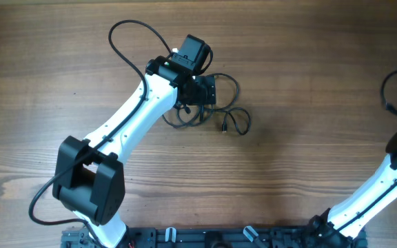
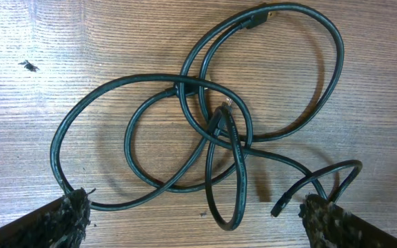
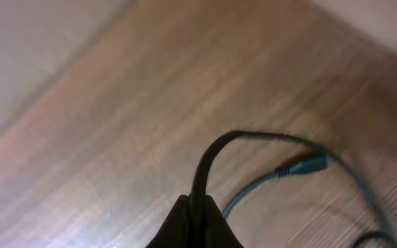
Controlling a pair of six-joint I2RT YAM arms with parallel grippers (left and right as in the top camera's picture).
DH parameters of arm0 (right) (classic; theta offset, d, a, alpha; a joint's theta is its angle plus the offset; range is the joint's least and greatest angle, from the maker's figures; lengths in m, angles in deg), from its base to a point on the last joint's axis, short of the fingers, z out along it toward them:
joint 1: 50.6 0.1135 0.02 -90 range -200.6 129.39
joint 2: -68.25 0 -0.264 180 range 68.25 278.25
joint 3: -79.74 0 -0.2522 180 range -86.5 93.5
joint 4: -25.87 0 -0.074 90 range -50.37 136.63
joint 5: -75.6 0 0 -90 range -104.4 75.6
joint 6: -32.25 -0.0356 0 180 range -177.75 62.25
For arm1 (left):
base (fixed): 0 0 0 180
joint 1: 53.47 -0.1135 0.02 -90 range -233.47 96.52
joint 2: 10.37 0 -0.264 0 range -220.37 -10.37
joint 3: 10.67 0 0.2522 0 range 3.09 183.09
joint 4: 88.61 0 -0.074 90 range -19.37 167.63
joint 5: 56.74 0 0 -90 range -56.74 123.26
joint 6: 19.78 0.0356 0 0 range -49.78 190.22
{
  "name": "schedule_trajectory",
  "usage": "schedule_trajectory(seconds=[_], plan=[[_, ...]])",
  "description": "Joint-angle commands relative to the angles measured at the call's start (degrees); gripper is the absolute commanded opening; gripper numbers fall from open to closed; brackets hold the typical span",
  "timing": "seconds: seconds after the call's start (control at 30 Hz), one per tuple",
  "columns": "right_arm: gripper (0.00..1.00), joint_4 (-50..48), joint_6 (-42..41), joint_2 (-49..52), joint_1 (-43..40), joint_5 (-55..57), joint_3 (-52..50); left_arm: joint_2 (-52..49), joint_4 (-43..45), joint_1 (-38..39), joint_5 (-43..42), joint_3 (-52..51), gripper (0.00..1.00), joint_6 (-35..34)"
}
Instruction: Untangle cables
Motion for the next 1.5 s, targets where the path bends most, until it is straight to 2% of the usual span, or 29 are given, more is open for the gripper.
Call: schedule_trajectory(seconds=[0.0, 0.07, 0.1, 0.13, 0.23, 0.3, 0.43, 0.5, 0.6, 0.63, 0.73, 0.9, 0.97, 1.03, 1.13, 1.2, 1.27, 1.37, 1.47], plan=[[0.44, 0.72, -1.33, 0.42, -0.07, -3.30, 0.33, 0.55, 0.13, -0.07, -0.50, 0.09, 1.00, -0.59], [0.82, 1.84, -1.42, 0.04, -0.07, -8.22, 0.37, 0.55, 0.13, -0.07, -0.50, 0.09, 1.00, -0.61], [0.94, 2.54, -1.66, -0.31, -0.07, -10.14, 0.37, 0.55, 0.17, -0.07, -0.50, 0.09, 1.00, -0.61], [1.00, 4.28, -2.89, -1.18, -0.07, -9.92, 0.37, 0.55, 0.13, -0.07, -0.50, 0.09, 1.00, -0.59], [1.00, 11.45, -11.85, -3.21, -0.09, 0.26, 0.37, 0.55, 0.13, -0.07, -0.50, 0.09, 1.00, -0.59], [1.00, 14.91, -11.87, -4.83, -0.13, 0.33, 0.37, 0.55, 0.13, -0.07, -0.70, 0.09, 1.00, -0.59], [1.00, 25.40, -11.39, -11.76, -1.09, -6.47, 0.37, 0.55, 0.17, -0.07, -2.10, 0.09, 1.00, -1.03], [1.00, 31.45, -7.54, -13.86, -1.51, -6.84, 0.37, 0.55, 0.28, -0.07, -3.28, 0.07, 1.00, -1.03], [0.94, 36.65, 5.16, -13.84, 0.31, -22.64, 0.22, 0.55, 1.05, -0.07, -4.07, 0.09, 1.00, -1.09], [0.93, 37.64, 8.74, -13.86, 2.71, -28.52, 0.22, 0.63, 1.33, -0.52, -6.75, 0.13, 1.00, -4.42], [0.93, 38.86, 12.87, -13.88, 11.37, -30.18, 0.22, 2.27, -0.83, -5.49, -12.09, 0.42, 1.00, -14.21], [0.96, 38.84, 24.26, -13.84, 32.13, -29.66, -0.26, 3.93, -8.72, -19.67, -10.58, 0.22, 0.97, -20.28], [0.96, 38.86, 24.09, -13.42, 38.60, -26.27, -0.33, 3.87, -9.11, -24.26, -12.28, 0.07, 0.91, -17.77], [0.96, 38.82, 21.77, -12.70, 45.40, -22.27, -0.37, 3.78, -9.97, -26.16, -12.50, 0.07, 0.83, -12.00], [0.96, 37.46, 15.41, -12.00, 51.65, -16.57, -0.39, 3.78, -11.98, -26.05, -12.52, 0.04, 0.82, -6.03], [0.96, 35.67, 6.43, -12.00, 52.83, -10.56, -0.39, 3.78, -11.87, -26.10, -14.23, -0.15, 0.82, -1.95], [0.99, 33.59, 1.18, -12.00, 52.50, -7.28, -0.39, 3.78, -11.04, -25.51, -15.76, -1.49, 0.81, -0.33], [1.00, 31.19, -1.01, -12.00, 50.51, -6.86, -0.39, 3.78, -6.38, -22.40, -19.80, -6.12, 0.74, -0.44], [1.00, 31.56, 1.49, -12.00, 49.55, -9.46, -0.39, 3.76, 0.15, -18.14, -19.76, -11.80, 0.69, -1.03]])
